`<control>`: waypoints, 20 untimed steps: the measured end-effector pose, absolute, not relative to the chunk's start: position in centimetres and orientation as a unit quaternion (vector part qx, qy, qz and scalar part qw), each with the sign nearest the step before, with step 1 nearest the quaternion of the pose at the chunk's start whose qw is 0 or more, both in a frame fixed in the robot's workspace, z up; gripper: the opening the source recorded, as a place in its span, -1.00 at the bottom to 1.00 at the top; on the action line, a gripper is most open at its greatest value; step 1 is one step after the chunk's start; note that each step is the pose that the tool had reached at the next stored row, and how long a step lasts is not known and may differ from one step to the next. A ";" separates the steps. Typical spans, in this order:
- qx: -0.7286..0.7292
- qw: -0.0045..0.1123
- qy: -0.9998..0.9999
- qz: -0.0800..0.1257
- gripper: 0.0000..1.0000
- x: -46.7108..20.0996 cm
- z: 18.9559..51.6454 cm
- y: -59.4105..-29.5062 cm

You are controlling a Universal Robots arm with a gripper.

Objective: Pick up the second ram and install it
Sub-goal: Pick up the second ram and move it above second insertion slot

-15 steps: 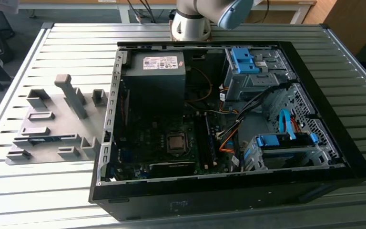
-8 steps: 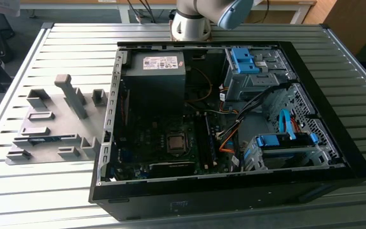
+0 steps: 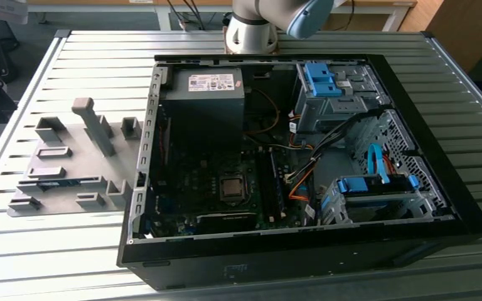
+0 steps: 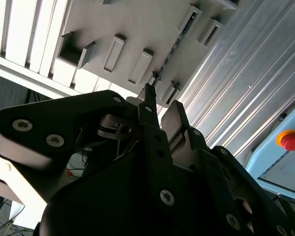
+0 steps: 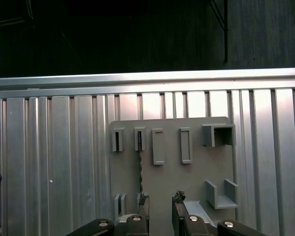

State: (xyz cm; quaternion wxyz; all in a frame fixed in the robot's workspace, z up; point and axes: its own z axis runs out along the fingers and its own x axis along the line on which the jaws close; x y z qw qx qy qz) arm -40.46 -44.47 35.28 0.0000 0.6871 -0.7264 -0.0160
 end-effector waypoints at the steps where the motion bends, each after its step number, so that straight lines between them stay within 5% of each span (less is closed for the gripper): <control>1: 0.687 0.000 -0.726 -0.016 -0.36 -40.5 35.3 -44.5; 20: 0.687 0.000 -0.727 -0.016 -0.36 -40.5 33.8 -45.0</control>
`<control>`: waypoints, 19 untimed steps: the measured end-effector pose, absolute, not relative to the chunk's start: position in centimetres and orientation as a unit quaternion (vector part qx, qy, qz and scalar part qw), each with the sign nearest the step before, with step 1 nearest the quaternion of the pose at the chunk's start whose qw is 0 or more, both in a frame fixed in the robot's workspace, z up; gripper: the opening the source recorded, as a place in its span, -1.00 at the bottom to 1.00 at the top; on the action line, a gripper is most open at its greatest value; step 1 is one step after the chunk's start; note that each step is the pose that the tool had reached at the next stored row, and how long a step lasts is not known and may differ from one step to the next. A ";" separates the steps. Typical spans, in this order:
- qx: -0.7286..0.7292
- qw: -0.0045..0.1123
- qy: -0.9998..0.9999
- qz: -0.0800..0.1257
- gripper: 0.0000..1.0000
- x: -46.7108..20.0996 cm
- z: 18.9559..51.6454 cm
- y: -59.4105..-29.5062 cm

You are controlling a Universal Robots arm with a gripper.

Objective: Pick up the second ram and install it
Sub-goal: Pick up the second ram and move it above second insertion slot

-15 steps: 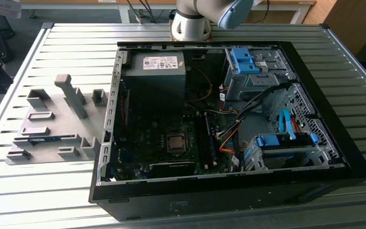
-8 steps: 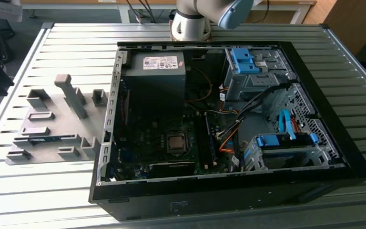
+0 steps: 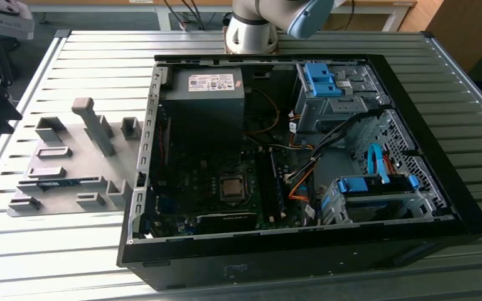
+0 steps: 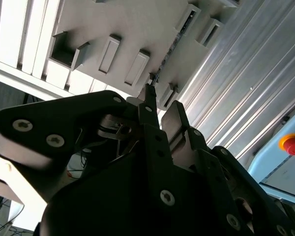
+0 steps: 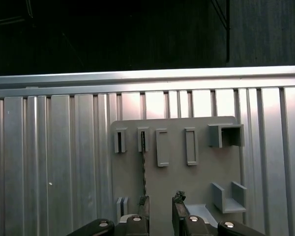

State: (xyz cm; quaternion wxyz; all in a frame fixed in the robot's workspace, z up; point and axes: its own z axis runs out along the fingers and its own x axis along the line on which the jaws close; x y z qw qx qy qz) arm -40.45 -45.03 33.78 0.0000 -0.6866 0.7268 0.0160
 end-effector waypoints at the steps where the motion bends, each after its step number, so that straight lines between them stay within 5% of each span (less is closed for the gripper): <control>1: -0.687 0.000 0.727 0.016 -0.36 -40.5 33.7 -45.0; 19: -0.688 0.000 0.725 0.016 -0.21 -40.5 32.2 -45.5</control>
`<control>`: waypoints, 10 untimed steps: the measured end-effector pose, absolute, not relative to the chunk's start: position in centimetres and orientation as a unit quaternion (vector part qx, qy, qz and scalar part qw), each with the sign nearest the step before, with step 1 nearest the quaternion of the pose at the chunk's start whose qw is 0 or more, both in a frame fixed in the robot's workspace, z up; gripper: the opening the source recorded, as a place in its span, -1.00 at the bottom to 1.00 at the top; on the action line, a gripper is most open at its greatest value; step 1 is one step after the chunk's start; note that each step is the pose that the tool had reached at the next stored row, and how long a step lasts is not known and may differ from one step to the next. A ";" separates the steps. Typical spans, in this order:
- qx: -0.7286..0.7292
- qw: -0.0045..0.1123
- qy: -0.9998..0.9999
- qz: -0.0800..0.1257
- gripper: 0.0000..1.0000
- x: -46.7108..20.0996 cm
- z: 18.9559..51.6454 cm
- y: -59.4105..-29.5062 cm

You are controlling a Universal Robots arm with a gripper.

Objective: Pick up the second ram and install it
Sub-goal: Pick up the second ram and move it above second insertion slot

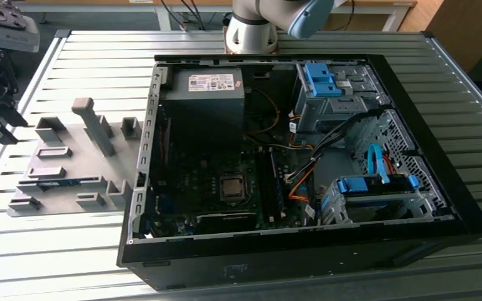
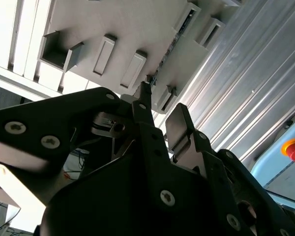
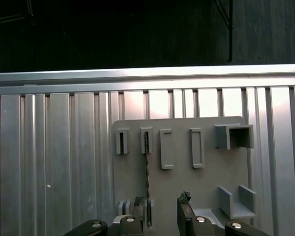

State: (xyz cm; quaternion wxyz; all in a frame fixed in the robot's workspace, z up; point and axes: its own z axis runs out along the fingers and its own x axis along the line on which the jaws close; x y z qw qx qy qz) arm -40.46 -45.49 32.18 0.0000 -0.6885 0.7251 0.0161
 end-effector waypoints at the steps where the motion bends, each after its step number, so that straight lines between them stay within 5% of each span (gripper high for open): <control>1: -0.689 0.000 0.725 0.016 -0.21 -40.5 32.0 -45.5; 10: -0.689 0.001 0.725 0.015 -0.21 -40.5 30.7 -45.6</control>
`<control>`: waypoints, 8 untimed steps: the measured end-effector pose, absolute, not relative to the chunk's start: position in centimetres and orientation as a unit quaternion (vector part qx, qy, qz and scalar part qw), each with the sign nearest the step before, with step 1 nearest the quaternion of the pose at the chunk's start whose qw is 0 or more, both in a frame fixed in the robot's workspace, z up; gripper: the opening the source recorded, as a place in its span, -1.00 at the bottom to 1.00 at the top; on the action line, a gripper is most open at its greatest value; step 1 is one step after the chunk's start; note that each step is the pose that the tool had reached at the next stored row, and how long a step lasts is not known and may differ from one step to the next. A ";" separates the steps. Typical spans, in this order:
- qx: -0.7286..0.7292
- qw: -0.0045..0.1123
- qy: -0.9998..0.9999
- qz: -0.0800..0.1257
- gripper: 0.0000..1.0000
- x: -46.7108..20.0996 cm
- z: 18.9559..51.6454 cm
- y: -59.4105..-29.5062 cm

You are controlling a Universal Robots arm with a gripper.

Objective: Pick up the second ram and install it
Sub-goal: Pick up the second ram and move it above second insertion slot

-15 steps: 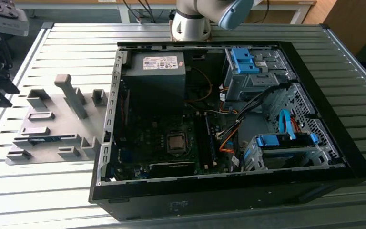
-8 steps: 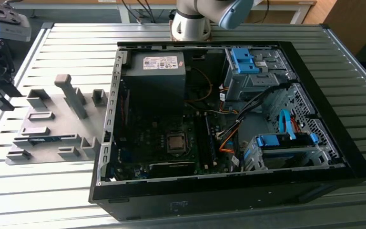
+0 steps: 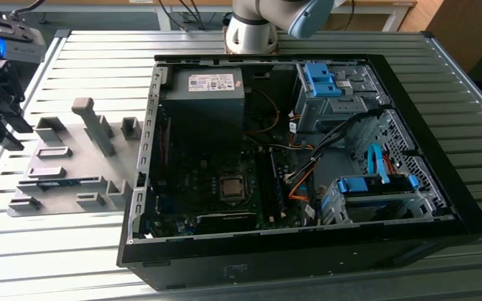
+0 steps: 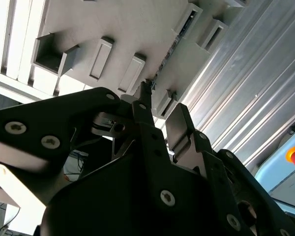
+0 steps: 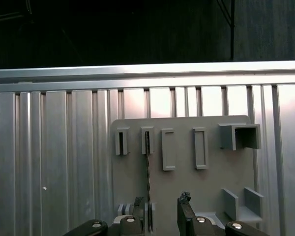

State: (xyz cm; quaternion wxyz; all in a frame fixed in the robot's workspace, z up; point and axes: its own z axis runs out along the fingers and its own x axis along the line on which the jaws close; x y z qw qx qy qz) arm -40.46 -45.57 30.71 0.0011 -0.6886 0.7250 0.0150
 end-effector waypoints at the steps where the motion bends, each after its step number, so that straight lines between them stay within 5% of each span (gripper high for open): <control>1: -0.689 0.001 0.725 0.015 -0.21 -40.5 30.6 -45.6; 8: -0.689 0.001 0.725 0.015 -0.21 -40.5 30.3 -45.6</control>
